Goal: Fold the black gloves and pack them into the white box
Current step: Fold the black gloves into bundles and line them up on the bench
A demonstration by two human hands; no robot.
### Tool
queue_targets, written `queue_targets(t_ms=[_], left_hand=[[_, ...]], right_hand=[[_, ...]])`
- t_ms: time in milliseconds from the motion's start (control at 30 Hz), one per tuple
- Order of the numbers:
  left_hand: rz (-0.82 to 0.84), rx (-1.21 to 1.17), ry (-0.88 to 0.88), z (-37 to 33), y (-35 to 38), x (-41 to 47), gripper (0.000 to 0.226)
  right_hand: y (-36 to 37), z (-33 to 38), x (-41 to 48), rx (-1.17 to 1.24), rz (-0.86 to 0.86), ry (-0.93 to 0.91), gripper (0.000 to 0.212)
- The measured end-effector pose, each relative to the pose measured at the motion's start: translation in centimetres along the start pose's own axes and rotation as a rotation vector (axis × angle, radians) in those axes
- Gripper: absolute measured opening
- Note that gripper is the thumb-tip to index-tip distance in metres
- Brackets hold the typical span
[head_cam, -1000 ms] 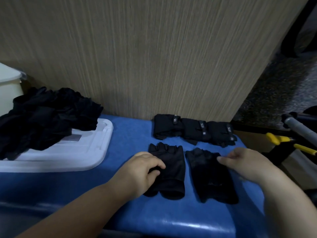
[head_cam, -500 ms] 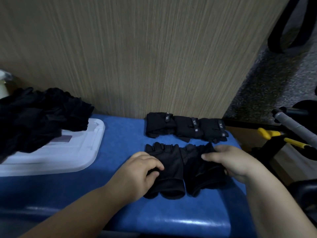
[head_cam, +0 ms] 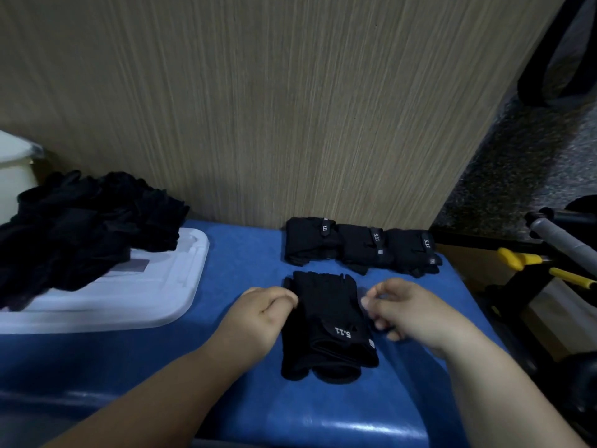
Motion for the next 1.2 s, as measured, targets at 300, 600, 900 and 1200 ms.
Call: queue_targets(t_ms=[300,600,900,1200], left_hand=[[-0.079,0.185,-0.058,-0.2,0.0,0.5,0.037],[-0.073,0.022,-0.136,0.5,-0.3,0.3,0.025],[-0.063,0.357,0.022,-0.7,-0.3,-0.6,0.047],[0.173,0.476,0.388,-3.1,2.9,-0.6,0.049]], right_hand=[[1.8,0.0,0.3,-0.072,0.009,0.025,0.036],[1.9,2.4,-0.1,0.108,-0.046,-0.139,0.035],[2.8,2.5,-0.1,-0.285,-0.092,-0.184,0.026],[3.5,6.2,-1.8,-0.558,-0.220,-0.571,0.046]])
Point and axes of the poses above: each hand's wrist, its own x-axis towards the middle knuckle, its own y-axis out of the palm, z = x × y, the point moved 10 cm from there along x, towards the middle knuckle, and after that the axes turned 8 degrees about -x, right-handed, at the moved point
